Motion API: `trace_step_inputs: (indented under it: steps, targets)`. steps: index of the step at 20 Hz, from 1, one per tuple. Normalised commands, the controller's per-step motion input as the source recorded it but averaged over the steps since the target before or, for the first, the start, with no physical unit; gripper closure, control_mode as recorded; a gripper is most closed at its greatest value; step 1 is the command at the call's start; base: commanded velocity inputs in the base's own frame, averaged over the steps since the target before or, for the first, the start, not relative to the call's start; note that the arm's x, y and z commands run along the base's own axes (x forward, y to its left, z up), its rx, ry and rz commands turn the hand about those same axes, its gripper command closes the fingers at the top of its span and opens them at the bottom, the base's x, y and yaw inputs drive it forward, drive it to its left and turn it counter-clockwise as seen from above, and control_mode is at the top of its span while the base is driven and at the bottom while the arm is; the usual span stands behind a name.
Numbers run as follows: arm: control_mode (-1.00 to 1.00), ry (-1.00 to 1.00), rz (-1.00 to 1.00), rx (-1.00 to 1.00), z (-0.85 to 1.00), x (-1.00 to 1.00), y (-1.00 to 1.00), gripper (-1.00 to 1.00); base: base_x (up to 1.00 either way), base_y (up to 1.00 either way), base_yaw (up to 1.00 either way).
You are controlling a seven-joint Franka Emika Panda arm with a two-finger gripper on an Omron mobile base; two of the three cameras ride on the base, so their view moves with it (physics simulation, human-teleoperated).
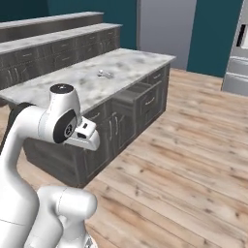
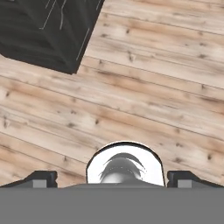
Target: Organize the utensils by type. Pick up the wooden spoons from the counter and place them in the open cabinet. Then pick up the metallic utensils from the counter and place them in the open drawer.
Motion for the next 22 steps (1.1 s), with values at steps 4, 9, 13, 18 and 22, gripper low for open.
trace_step_inputs:
  steps: [4,9,13,18,22]
  targets:
    - [1.00,0.00,0.00,0.00,0.00,0.00,0.00,-1.00,0.78,0.04,0.00]
    - [1.00,0.00,0.00,0.00,0.00,0.00,0.00,-1.00,0.69,0.05,0.00]
    - [1.00,0.00,0.00,0.00,0.00,0.00,0.00,-1.00,0.66,0.02,0.01]
    - [1.00,0.00,0.00,0.00,0.00,0.00,0.00,-1.00,0.57,0.00,0.06]
    - [1.00,0.00,0.00,0.00,0.00,0.00,0.00,-1.00,0.65,0.00,0.30]
